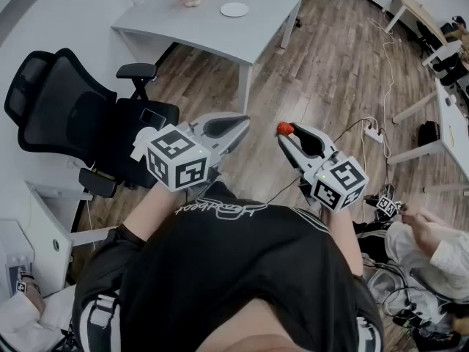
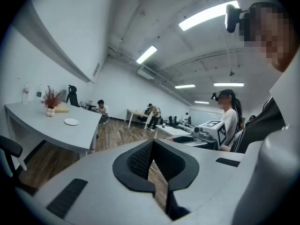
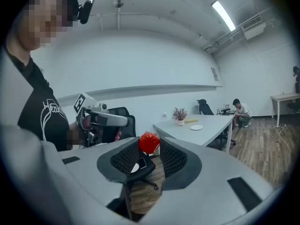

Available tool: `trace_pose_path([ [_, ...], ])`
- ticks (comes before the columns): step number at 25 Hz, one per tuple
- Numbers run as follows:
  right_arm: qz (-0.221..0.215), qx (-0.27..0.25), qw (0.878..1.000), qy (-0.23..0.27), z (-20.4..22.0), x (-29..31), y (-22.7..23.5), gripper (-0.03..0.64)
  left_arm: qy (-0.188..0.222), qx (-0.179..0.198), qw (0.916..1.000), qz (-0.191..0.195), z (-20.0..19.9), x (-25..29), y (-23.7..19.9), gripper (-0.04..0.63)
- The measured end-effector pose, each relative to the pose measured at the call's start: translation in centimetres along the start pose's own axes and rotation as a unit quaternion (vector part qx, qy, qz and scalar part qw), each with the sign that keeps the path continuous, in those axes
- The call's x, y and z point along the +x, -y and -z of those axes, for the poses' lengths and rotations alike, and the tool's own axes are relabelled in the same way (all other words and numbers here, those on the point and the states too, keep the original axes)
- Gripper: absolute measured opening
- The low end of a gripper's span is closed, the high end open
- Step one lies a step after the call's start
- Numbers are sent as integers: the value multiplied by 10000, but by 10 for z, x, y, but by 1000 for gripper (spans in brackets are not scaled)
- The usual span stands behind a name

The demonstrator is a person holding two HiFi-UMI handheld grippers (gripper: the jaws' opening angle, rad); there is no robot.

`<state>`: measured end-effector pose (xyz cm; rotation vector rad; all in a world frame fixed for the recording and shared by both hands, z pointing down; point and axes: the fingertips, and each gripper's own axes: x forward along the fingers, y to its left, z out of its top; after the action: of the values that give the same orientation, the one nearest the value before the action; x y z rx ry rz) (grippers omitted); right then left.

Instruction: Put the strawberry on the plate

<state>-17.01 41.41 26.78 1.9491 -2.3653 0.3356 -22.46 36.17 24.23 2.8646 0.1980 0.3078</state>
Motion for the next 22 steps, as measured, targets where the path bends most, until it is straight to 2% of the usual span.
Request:
trace_pose_path([
  [14,-48,-38,10000,16,4,-20,-7,127,-13,-32,10000,-29,9,0,17,6],
  [22,96,112,9999,72,12,-22,3,127,-22,-73,9999,146,15,13,17,6],
])
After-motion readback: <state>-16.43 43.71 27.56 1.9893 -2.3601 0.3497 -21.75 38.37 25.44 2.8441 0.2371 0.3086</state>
